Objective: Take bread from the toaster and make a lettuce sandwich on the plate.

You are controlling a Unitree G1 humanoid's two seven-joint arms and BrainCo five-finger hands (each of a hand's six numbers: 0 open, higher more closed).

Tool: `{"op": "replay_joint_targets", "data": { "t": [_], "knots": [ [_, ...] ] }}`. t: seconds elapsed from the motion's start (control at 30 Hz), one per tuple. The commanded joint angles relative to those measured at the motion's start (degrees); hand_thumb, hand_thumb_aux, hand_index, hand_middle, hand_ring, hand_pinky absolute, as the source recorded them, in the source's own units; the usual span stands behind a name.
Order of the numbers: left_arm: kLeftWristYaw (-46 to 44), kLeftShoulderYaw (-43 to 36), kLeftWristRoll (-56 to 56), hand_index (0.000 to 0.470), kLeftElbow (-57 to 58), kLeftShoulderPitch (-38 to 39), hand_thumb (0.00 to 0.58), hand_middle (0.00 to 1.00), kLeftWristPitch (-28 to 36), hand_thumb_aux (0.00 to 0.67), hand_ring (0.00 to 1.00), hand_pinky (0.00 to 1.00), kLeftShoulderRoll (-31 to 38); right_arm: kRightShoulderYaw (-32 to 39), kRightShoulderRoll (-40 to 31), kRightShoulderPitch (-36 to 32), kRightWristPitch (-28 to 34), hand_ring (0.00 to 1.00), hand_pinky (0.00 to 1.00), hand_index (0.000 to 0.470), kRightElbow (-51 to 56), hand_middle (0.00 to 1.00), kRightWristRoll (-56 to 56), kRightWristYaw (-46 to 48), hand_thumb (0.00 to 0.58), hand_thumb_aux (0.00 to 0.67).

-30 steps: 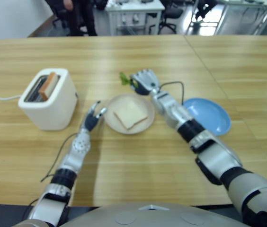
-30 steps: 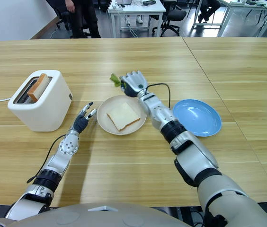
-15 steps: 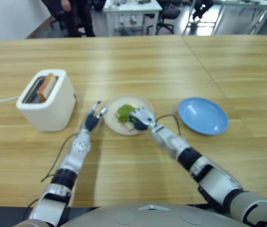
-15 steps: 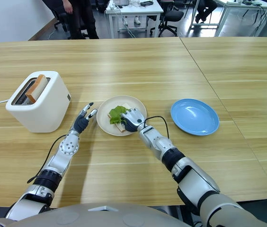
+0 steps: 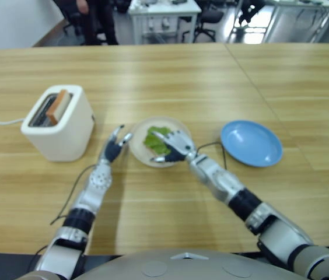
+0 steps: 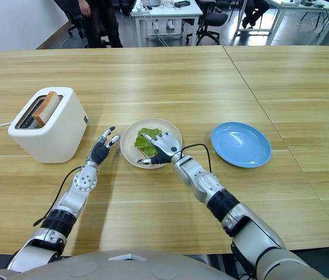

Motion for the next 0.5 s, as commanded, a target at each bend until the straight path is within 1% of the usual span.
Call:
{"op": "replay_joint_targets", "data": {
  "t": [0.03, 0.17, 0.27, 0.33, 0.43, 0.5],
  "knots": [
    [0.22, 0.03, 0.45, 0.0, -0.37, 0.71, 0.0, 0.0, 0.5, 0.0, 0.0, 0.0, 0.56, -2.35, -1.47, 1.22, 2.53, 0.0, 0.0, 0.0, -10.91, 0.0, -1.27, 6.07, 0.0, 0.0],
    [0.5, -0.24, 1.2, 0.0, -1.52, 0.62, 0.0, 0.0, 0.58, 0.0, 0.0, 0.0, 0.94, -6.45, -3.3, 2.98, 4.44, 0.0, 0.0, 0.0, -22.01, 0.0, -0.1, 11.92, 0.0, 0.0],
    [0.58, 0.22, 1.99, 0.0, -6.64, 1.78, 0.0, 0.0, 1.11, 0.0, 0.0, 0.0, 1.71, -13.67, -4.23, 3.89, 6.07, 0.0, 0.0, 0.0, -28.58, 0.0, 4.3, 14.33, 0.0, 0.0],
    [0.2, 1.09, 2.83, 0.0, -14.04, 3.17, 0.0, 0.0, 2.61, 0.0, 0.0, 0.0, 2.68, -20.28, -2.56, 4.54, 6.21, 0.0, 0.0, 0.0, -29.94, 0.0, 13.84, 15.46, 0.0, 0.0],
    [-0.61, 4.37, 6.11, 0.0, -29.47, 5.12, 0.0, 0.0, 6.5, 0.0, 0.0, 0.0, 5.55, -31.92, 2.39, 5.8, 5.88, 0.0, 0.0, 0.0, -26.95, 0.0, 32.4, 17.0, 0.0, 0.0],
    [-1.69, 7.13, 8.65, 0.0, -37.28, 5.2, 0.0, 0.0, 9.47, 0.0, 0.0, 0.0, 8.18, -38.48, 6.04, 6.99, 6.84, 0.0, 0.0, 0.0, -24.83, 0.0, 44.06, 19.74, 0.0, 0.0]
  ]
}}
